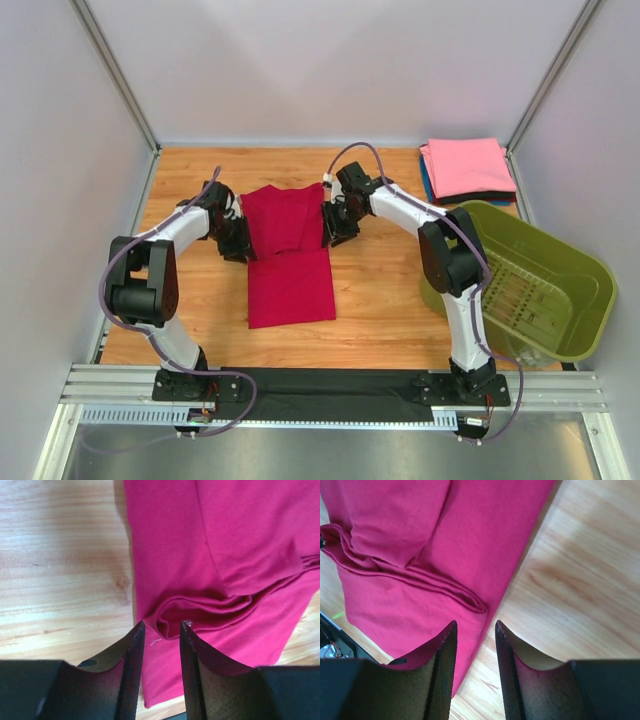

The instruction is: Fold and stack the t-shirts

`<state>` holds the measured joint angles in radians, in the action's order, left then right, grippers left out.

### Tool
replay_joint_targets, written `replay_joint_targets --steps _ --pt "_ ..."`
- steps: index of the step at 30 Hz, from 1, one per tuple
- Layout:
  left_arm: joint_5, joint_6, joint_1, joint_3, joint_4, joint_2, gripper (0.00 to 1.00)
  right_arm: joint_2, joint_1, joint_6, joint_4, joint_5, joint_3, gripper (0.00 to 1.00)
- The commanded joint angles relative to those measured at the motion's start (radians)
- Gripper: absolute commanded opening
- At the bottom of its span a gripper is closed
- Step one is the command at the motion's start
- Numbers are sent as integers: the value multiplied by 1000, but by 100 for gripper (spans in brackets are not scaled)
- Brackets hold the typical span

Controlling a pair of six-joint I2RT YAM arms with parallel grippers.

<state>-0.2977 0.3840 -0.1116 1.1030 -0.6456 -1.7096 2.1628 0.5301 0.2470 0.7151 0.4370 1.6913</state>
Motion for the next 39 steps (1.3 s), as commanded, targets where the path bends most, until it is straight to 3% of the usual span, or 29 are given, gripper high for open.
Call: replay_joint_targets --steps 1,13,16,20,22,26,28,37,39 --pt "-1 -39 -7 29 33 -16 41 26 -7 -46 23 39 51 38" --pt "2 -27 -13 26 78 -45 39 37 -7 -49 -5 45 10 34" --pt "6 -23 -13 32 75 -58 31 42 -9 -43 -16 39 11 32" --pt "22 -13 -13 53 66 -73 7 52 -8 -38 -20 26 16 26" --pt "41 -4 -13 72 40 -93 0 63 -9 -35 -19 14 21 21" --pt "103 30 -13 120 -2 -128 0 80 -7 -31 -6 -27 34 4" --pt "112 55 -13 126 -9 -131 0 80 -9 -35 -3 -44 33 0" --pt "164 118 -11 184 -75 -168 0 68 -15 -46 -6 -60 21 0" --pt "158 131 -11 202 -107 -176 9 66 -16 -37 9 -61 28 1"
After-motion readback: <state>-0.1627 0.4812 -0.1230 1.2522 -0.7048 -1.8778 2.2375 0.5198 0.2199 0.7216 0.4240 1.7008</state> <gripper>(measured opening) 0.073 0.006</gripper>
